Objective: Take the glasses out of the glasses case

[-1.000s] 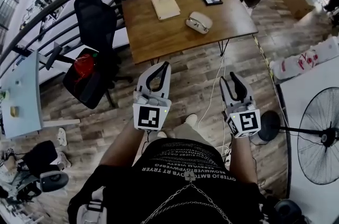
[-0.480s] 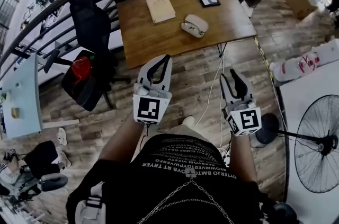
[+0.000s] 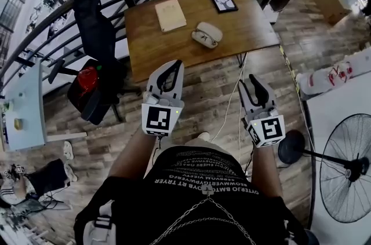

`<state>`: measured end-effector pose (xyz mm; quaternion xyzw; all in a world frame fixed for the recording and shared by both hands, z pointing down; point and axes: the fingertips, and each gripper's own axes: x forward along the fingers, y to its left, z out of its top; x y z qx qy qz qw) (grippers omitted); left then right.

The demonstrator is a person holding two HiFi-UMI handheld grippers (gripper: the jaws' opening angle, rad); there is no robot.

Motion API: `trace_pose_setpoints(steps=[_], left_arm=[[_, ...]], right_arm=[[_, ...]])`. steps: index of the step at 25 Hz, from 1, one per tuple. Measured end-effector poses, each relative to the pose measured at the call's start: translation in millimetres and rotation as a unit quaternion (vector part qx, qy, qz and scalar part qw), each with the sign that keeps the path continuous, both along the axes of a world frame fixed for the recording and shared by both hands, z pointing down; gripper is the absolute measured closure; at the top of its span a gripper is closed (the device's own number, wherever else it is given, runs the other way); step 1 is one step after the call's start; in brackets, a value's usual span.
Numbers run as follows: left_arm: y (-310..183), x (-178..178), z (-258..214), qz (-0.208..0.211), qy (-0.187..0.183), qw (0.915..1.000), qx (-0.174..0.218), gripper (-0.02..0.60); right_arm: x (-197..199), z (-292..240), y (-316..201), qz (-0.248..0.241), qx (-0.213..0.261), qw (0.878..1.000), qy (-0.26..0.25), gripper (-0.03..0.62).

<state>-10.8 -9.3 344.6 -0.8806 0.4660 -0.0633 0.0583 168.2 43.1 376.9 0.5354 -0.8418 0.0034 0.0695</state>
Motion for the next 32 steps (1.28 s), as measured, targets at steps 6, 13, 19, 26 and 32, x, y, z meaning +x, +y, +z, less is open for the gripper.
trace_pose_setpoints(steps=[6,13,19,26,32], left_arm=[[0,14,1,-0.019,-0.007,0.9998,0.003,0.552],[6,-3,-2,-0.044,-0.014,0.9989,0.000,0.552],[4,-3,2,-0.043,-0.008,0.9990,-0.005,0.552],[-11,-1,-2,-0.034,-0.003,0.9994,-0.004,0.552],[-21,-9,-2,-0.037,-0.006,0.9993,-0.006,0.552]], right_arm=[[23,6,-7,-0.009,0.002,1.000,-0.013,0.462],[18,10,-5,-0.029,-0.001,0.999,-0.016,0.462],[19,16,-3,-0.027,-0.013,0.999,-0.012,0.462],[21,11,-19,-0.021,-0.012,1.000,-0.008,0.462],[15,7,-35,-0.018,-0.009,1.000,-0.014,0.462]])
